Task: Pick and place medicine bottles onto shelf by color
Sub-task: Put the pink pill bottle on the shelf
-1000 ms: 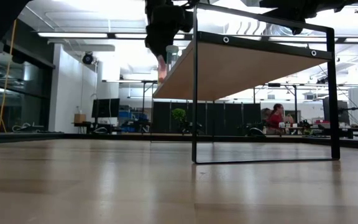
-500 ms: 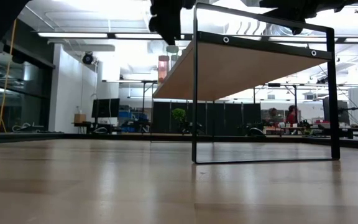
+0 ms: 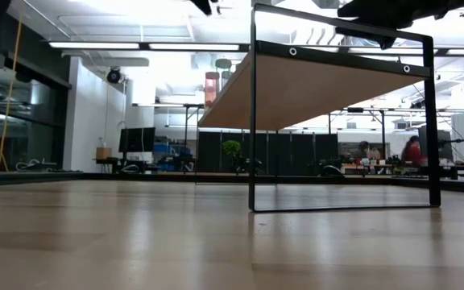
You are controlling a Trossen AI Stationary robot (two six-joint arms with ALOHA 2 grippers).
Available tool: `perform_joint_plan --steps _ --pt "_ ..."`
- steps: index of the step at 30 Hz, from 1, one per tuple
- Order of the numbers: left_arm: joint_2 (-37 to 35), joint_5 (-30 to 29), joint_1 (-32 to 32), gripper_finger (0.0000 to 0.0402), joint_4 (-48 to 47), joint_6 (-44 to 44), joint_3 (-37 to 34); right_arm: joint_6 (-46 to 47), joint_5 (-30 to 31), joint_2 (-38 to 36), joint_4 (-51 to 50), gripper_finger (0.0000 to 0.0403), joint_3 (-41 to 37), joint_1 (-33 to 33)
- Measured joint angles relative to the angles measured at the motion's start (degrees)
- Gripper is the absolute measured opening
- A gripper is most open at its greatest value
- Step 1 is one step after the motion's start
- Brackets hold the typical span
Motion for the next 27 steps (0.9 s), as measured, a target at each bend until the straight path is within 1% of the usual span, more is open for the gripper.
perform_joint_plan --steps 2,4,6,8,11,14,17,20,23,25,27 --pt "-1.78 -2.35 -1.63 0.0243 1.40 -0.25 -0.85 0.14 0.00 0.00 -0.06 0.0216 0.00 0.01" --pt "-4.30 -3.90 -3.25 0.0243 4.49 -0.17 -3.83 0.56 0.00 -0.01 -0.08 0.0216 0.00 0.01" --pt "-7.61 -4.52 -4.56 0.0243 8.81 0.50 -8.75 1.12 -0.02 -0.01 -0.09 0.0216 0.00 0.00" --pt "-11.50 -4.87 -5.49 0.0243 14.17 1.18 -15.94 1.57 -0.07 0.00 -0.36 0.0216 0.00 0.02" --pt "-18.63 -5.23 -5.89 0.0243 23.94 1.77 -30.06 1.65 -0.29 0.00 -0.71 0.0216 0.00 0.02" --pt "-27.10 -5.27 -5.02 0.0243 36.88 1.79 -47.47 2.12 -0.31 0.00 -0.88 0.0216 0.00 0.02" --pt "-35.98 -2.97 -2.93 0.0243 55.41 1.79 -66.42 2.53 -0.31 0.00 -0.89 0.0216 0.00 0.02" --pt "-42.80 2.77 0.27 0.0243 74.38 2.38 -83.32 2.53 -0.31 0.00 -0.89 0.0216 0.00 0.02" --pt "-46.78 8.14 3.28 0.0243 90.05 2.72 -95.63 2.53 -0.33 0.00 -0.89 0.0216 0.00 0.02" --pt "-47.89 10.45 4.64 0.0243 97.94 4.03 -101.17 2.53 -0.33 0.00 -0.89 0.0216 0.00 0.02" --pt "-47.99 11.18 5.48 0.0243 104.64 4.28 -105.29 2.53 -0.33 0.00 -0.87 0.0216 0.00 0.02"
